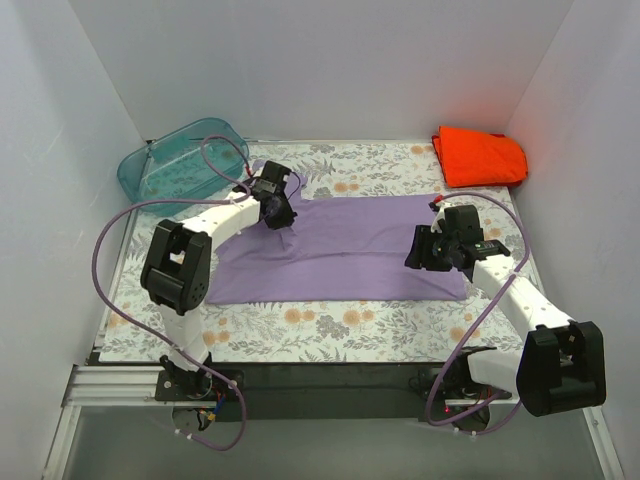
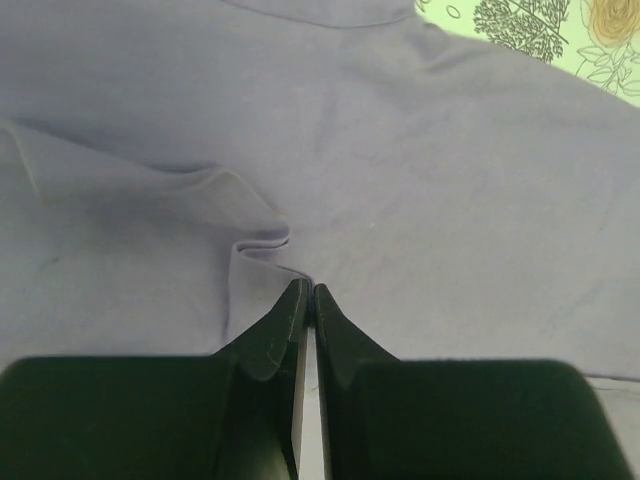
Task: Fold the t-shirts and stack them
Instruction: Fold the tshirt
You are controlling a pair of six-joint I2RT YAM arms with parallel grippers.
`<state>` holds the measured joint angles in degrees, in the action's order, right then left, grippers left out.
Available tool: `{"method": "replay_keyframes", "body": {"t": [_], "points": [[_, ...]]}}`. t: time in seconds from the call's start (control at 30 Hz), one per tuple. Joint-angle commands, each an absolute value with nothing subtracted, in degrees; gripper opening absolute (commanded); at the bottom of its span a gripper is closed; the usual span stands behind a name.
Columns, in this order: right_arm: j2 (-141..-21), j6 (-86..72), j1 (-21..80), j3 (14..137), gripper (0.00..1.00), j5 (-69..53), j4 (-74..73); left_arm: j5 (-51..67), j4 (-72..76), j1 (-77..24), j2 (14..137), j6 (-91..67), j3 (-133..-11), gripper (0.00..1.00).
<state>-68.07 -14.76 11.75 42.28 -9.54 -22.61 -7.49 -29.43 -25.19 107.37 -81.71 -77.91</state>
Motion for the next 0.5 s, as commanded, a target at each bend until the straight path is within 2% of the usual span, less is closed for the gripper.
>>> {"method": "replay_keyframes", "body": {"t": [0.0,0.27,0.33,0.4,0.47], "points": [[-67.9,-14.0,11.8,41.8,0.56,-10.5,-22.5,-7.5,-28.2,-27.2,109.2,-77.4,-81.2,0.02],[-69.1,-13.8,11.9,41.4,0.56,-12.2,-22.8,-12.3,-27.4,-30.9,114.1,-71.6,-85.4,0.07],[-69.1,-13.6,11.9,41.4,0.56,-12.2,-22.9,-12.5,-26.5,-32.2,114.3,-68.8,-85.6,0.12],[-69.3,-13.7,11.8,41.3,0.56,-12.3,-22.9,-12.4,-25.8,-33.1,114.3,-67.3,-85.7,0.22],[-69.8,-13.9,11.8,41.4,0.56,-12.7,-22.9,-10.8,-25.5,-33.6,113.6,-66.8,-85.3,0.26]]}}
